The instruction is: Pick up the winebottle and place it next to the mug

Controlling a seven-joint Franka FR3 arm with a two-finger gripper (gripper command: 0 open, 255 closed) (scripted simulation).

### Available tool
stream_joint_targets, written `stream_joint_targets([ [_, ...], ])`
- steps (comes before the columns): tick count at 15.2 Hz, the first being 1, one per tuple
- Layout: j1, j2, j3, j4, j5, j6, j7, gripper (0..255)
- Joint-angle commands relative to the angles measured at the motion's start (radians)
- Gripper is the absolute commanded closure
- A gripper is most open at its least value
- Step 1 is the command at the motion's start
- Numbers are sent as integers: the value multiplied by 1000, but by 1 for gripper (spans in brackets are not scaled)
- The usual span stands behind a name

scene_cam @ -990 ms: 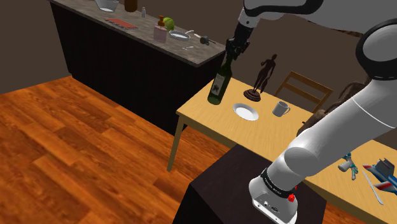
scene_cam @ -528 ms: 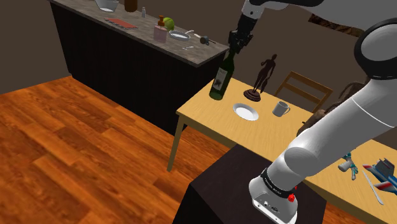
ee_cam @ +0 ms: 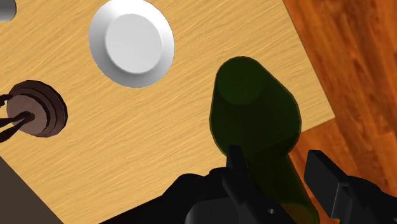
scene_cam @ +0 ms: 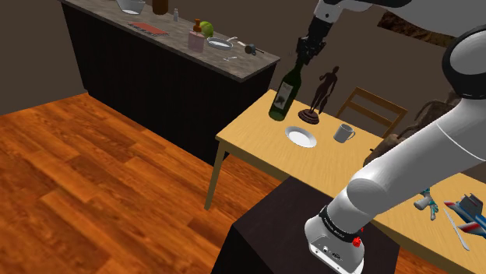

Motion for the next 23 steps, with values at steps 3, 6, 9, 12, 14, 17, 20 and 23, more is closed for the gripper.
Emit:
stream_joint_targets([
  [3, -36, -41, -53, -42, -12, 7, -86, 255],
  [6, -63, -57, -97, -52, -20, 6, -155, 255],
  [9, -89, -63, -143, -52, -26, 5, -226, 255],
  [12, -114, -60, -193, -42, -28, 3, -301, 255],
  [14, -130, -51, -228, -29, -26, 1, -352, 255],
  [17, -153, -29, -282, -2, -18, -3, -433, 255],
  [20, -177, 6, -340, 37, -1, -7, -518, 255],
  [23, -201, 55, -401, 86, 28, -14, -609, 255],
])
